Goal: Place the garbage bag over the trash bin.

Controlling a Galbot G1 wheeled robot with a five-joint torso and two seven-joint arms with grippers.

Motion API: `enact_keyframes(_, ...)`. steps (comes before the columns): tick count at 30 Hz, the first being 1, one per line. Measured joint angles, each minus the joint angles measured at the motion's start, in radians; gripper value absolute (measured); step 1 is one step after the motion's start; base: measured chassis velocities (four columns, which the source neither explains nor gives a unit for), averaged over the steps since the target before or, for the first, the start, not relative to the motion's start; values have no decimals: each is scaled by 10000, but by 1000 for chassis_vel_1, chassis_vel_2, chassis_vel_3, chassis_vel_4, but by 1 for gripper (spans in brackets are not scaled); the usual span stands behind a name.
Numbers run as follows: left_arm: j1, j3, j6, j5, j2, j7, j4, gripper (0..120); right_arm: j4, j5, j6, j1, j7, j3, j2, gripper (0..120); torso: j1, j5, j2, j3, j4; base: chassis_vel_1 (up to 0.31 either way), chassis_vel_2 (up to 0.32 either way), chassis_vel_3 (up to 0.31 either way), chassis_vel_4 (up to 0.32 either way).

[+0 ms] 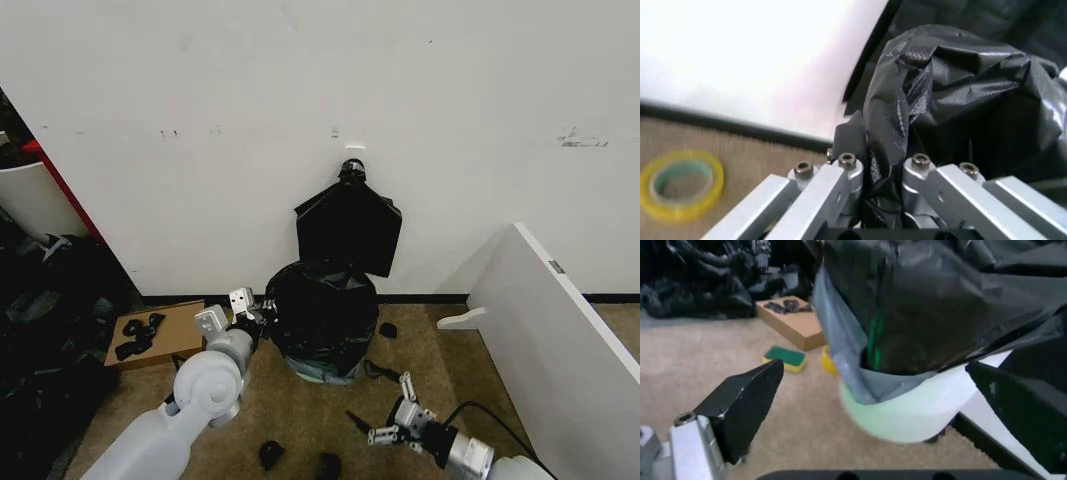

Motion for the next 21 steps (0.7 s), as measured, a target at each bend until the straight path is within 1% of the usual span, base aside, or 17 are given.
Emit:
enact_keyframes(2, 45, -5, -36, 122, 6, 59, -8, 4, 79, 60, -19, -44, 11, 20, -31, 100, 0, 0, 0, 0, -1, 0, 0, 0, 0)
enact_keyframes(3, 198, 8, -157, 558, 23, 257, -36, 4, 399, 291, -126, -242, 134, 122, -158, 99, -2, 5, 1, 0, 10, 0, 0, 0, 0)
enact_keyframes(4, 245, 29, -194, 722, 26, 329, -47, 4, 566, 416, -198, -363, 256, 170, -207, 98, -2, 6, 2, 0, 11, 0, 0, 0, 0)
enact_keyframes(5, 321, 93, -249, 1003, 26, 436, -53, 4, 823, 605, -377, -529, 489, 216, -261, 93, -2, 2, 2, -1, 9, 0, 0, 0, 0)
enact_keyframes(6, 329, 99, -254, 1031, 26, 445, -53, 4, 885, 652, -430, -562, 550, 224, -269, 93, -2, 1, 2, -1, 9, 0, 0, 0, 0)
enact_keyframes(8, 482, 251, -487, 1867, -50, 765, 6, 4, 1890, 1805, -1423, -685, 1660, 176, -298, 79, -3, 2, 3, -2, 3, 0, 0, 0, 0)
enact_keyframes(9, 482, 251, -487, 1867, -50, 765, 6, 4, 1890, 1805, -1423, -685, 1660, 176, -298, 79, -3, 2, 3, -2, 3, 0, 0, 0, 0)
enact_keyframes(10, 527, 327, -624, 2350, -92, 890, 79, 4, 2374, 2567, -1959, -553, 2093, 122, -279, 75, -2, 2, 2, -1, 4, 0, 0, 0, 0)
enact_keyframes(12, 551, 384, -713, 2662, -111, 971, 116, 4, 2784, 3229, -2527, -390, 2448, 85, -264, 70, -2, 2, 2, -1, 6, 0, 0, 0, 0)
enact_keyframes(14, 477, 856, -1151, 3603, -139, 1134, 279, 4, 3855, 5174, -4368, 78, 3708, 79, -236, 58, -2, 2, 2, -1, 12, 0, 0, 0, 0)
enact_keyframes(15, 385, 1064, -1469, 4049, -152, 1183, 368, 4, 4170, 5964, -5002, 242, 4294, 125, -203, 55, -2, 1, 2, 0, 8, 0, 0, 0, 0)
enact_keyframes(16, 321, 1206, -1695, 4340, -151, 1222, 426, 4, 4324, 6476, -5342, 359, 4719, 164, -186, 50, -2, 2, 2, -1, 5, 0, 0, 0, 0)
enact_keyframes(17, 321, 1206, -1695, 4340, -151, 1222, 426, 4, 4324, 6476, -5342, 359, 4719, 164, -186, 50, -2, 2, 2, -1, 5, 0, 0, 0, 0)
enact_keyframes(18, 198, 1512, -2103, 4874, -128, 1301, 515, 4, 4463, 7176, -5789, 569, 5353, 199, -180, 45, -2, 3, 2, -1, 4, 0, 0, 0, 0)
enact_keyframes(19, 142, 1660, -2257, 5074, -110, 1334, 555, 4, 4483, 7386, -5946, 651, 5556, 207, -180, 43, -2, 3, 2, -1, 4, 0, 0, 0, 0)
enact_keyframes(21, -12, 2133, -2561, 5424, -62, 1461, 642, 4, 4467, 7944, -6388, 984, 6119, 190, -180, 34, -1, 5, 2, 1, 7, 0, 0, 0, 0)
